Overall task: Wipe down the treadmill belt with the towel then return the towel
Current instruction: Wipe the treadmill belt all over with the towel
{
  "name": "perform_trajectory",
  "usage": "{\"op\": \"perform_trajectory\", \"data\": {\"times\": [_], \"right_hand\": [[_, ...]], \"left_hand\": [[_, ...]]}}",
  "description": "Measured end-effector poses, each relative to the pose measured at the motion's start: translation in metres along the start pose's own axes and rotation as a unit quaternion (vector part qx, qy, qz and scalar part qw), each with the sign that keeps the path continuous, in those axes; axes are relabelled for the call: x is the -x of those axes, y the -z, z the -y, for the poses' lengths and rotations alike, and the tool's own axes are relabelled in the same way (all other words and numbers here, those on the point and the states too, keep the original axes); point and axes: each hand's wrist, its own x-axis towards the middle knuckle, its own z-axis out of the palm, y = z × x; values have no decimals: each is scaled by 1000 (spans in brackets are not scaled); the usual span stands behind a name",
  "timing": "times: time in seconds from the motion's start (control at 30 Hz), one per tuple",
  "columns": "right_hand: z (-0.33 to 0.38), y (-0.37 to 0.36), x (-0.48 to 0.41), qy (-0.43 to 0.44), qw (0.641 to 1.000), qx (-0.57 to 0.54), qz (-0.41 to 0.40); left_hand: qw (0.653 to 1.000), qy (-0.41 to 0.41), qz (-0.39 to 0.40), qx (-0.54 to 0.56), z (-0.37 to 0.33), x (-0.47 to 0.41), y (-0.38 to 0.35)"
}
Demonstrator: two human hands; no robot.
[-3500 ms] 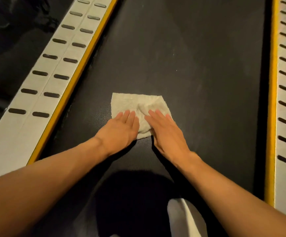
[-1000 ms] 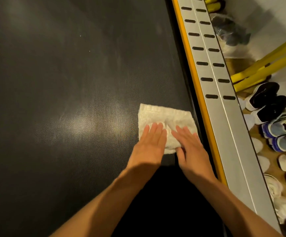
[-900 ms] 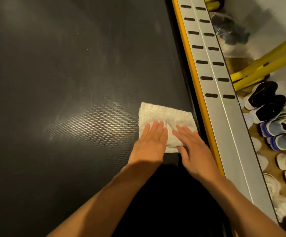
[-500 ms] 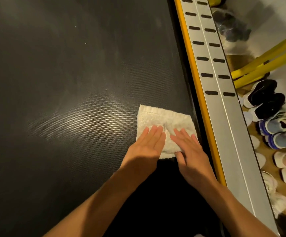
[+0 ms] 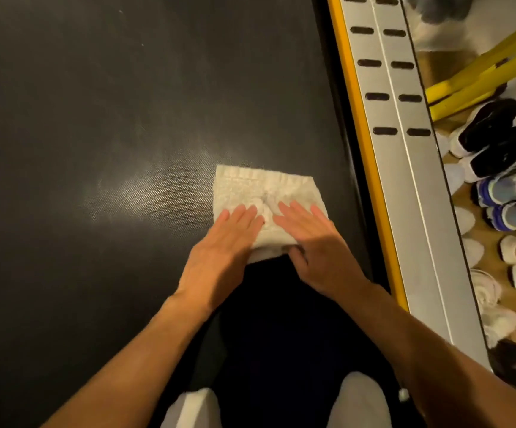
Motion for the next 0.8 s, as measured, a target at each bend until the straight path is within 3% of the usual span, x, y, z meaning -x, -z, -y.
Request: {"op": "perform_trajectory", "data": {"times": [0.1,0.23,0.5,0.7,0.8], "right_hand": [[5,4,-11,-1,1000,15,23],[1,2,-8,43,998,43,33],[0,11,-17,-3,996,23,89],[-2,5,-13,6,998,0,61],[3,5,-9,-1,998,11,56]], "left_hand": [[999,0,-39,17,1,-8,5],[1000,-5,-9,25,5,-9,2],[1000,-4,-1,-5,4,-10,1],[999,-6,-18,-50,-1,-3,-4],[998,45,-18,-26,-15,-2,-3]]}}
